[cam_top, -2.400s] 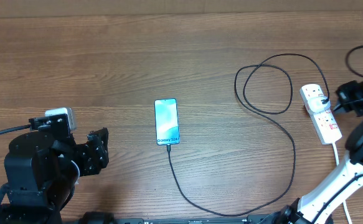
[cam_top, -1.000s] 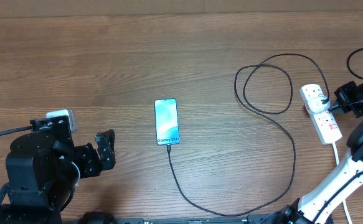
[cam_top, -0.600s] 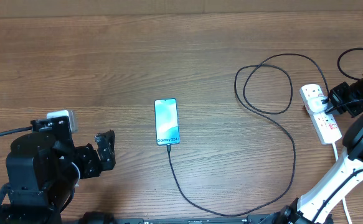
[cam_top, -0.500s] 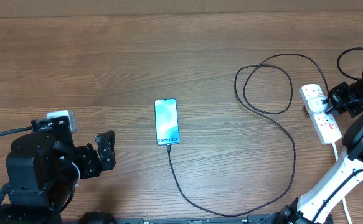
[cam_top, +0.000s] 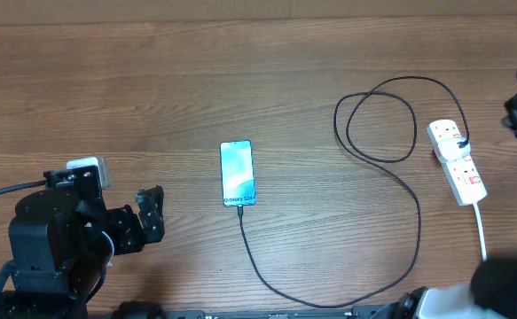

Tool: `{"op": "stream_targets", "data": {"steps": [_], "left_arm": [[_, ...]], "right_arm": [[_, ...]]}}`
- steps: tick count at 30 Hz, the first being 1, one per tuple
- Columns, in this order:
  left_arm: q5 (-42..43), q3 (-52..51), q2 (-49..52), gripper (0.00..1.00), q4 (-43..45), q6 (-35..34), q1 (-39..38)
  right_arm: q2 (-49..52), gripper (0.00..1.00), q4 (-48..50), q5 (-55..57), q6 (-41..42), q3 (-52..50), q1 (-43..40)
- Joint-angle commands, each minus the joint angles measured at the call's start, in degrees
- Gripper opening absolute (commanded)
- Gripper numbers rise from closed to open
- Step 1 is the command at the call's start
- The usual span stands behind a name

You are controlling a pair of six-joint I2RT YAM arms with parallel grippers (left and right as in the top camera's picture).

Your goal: Plug charger to phone and switch on socket

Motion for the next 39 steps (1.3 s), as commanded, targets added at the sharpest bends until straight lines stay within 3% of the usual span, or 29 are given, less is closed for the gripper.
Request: {"op": "stream_targets", "data": {"steps": [1, 2, 3, 4, 5, 6, 13, 20, 25, 29, 35, 39], "left_arm": [[-0.55, -0.17, -0.33, 0.99, 0.02, 0.24, -0.22], [-0.55, -0.17, -0.33, 1.00, 0.02, 0.24, -0.22], [-0.55, -0.17, -0.33, 0.99, 0.02, 0.24, -0.22], [-0.55, -0.17, -0.33, 1.00, 0.02, 0.24, -0.22], [-0.55, -0.17, -0.33, 0.99, 0.02, 0.24, -0.22], [-0.55, -0.17, -0.33, 0.99, 0.02, 0.24, -0.22], [-0.55, -0.17, -0.33, 1.00, 0.02, 0.24, -0.22], [-0.55, -0.17, -0.33, 1.00, 0.02, 0.24, -0.22], [-0.55, -0.17, -0.33, 1.00, 0.02, 0.24, -0.22], [-0.55, -0.17, -0.33, 0.99, 0.02, 0.24, -0.22], [-0.55, -0.17, -0.33, 1.00, 0.02, 0.24, -0.22], [-0.55, -0.17, -0.33, 1.00, 0.02, 0.24, -0.22]], "right_arm": [[-12.22, 0.04, -1.03, -2.89, -1.90, 0.31, 4.13], [-15.43, 0.05, -1.09, -2.84, -2.08, 0.31, 5.27], [-19.26, 0.23, -1.44, -2.82, -2.08, 0.28, 6.67], [-21.92, 0.48, -1.77, -2.91, -2.03, 0.28, 7.58], [-25.46, 0.88, -2.47, -2.86, -2.03, 0.28, 8.70], [-28.96, 1.00, -2.99, -2.86, -2.05, 0.28, 9.44], [-45.24, 1.00, -7.58, -1.81, -2.03, 0.28, 9.64], [-53.44, 1.00, -13.86, -1.16, -2.43, 0.17, 9.64], [-54.77, 1.00, -13.90, -0.74, -12.83, 0.11, 9.68], [-57.51, 1.00, -13.90, -0.72, -15.89, -1.33, 9.68], [-65.99, 1.00, -11.41, -0.15, -18.67, -11.21, 9.20], [-73.29, 1.00, 0.61, -2.99, -18.86, -25.27, 8.68]]}}
